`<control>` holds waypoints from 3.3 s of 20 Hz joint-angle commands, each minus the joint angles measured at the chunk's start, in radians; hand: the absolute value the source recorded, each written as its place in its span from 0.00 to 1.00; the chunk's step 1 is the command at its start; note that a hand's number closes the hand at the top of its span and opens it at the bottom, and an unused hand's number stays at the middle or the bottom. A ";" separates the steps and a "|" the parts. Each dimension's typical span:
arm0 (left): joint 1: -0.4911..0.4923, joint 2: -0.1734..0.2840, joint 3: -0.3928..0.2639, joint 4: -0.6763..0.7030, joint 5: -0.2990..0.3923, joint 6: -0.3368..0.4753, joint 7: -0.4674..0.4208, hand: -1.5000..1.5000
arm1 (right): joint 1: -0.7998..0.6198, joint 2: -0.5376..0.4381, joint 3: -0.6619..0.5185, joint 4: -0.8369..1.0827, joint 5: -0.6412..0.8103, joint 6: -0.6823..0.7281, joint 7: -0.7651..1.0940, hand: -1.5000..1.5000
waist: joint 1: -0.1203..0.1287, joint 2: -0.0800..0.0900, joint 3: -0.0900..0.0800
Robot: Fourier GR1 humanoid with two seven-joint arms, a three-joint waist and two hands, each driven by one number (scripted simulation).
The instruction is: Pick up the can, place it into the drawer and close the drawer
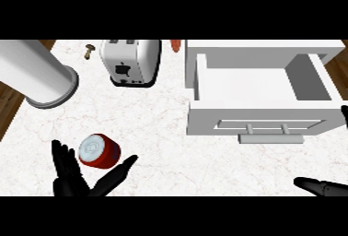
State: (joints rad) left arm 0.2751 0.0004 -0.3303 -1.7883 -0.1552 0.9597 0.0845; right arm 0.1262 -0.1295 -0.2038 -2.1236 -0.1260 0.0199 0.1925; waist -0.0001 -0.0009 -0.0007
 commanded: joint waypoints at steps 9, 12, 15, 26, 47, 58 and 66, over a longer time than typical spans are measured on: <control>-0.035 0.000 0.064 0.291 0.418 0.002 -0.436 0.00 | 0.035 0.049 0.005 -0.053 0.038 0.005 -0.002 0.00 | 0.001 0.000 0.000; -0.030 0.000 0.149 0.338 0.453 -0.083 -0.482 0.00 | 0.101 0.049 -0.009 -0.174 -0.014 0.030 0.075 0.00 | -0.002 0.000 0.000; -0.103 0.000 0.199 0.489 0.545 -0.116 -0.587 0.00 | 0.045 0.044 -0.023 -0.084 0.018 0.029 0.026 0.00 | 0.000 0.001 0.000; -0.139 0.004 0.258 0.595 0.628 -0.191 -0.654 0.00 | 0.071 0.049 -0.070 -0.085 0.007 0.100 0.004 0.00 | -0.001 0.000 0.001; -0.463 0.085 0.384 0.983 0.650 -0.560 -0.726 1.00 | -0.037 0.034 -0.083 -0.173 0.012 0.041 0.178 0.00 | -0.003 0.001 0.000; -0.699 0.131 0.257 1.127 0.538 -0.785 -0.649 1.00 | -0.052 0.026 -0.089 -0.113 0.023 0.075 0.104 0.00 | -0.028 0.006 0.000; -0.879 0.072 0.276 1.221 0.526 -0.866 -0.634 1.00 | -0.080 0.057 -0.074 -0.076 0.079 0.029 0.085 0.00 | -0.007 0.002 0.001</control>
State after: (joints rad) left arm -0.5329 0.1017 -0.0397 -0.5528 0.3856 0.0983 -0.6004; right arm 0.0789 -0.0859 -0.2855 -2.2219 -0.0758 0.0812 0.2796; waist -0.0189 0.0045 -0.0010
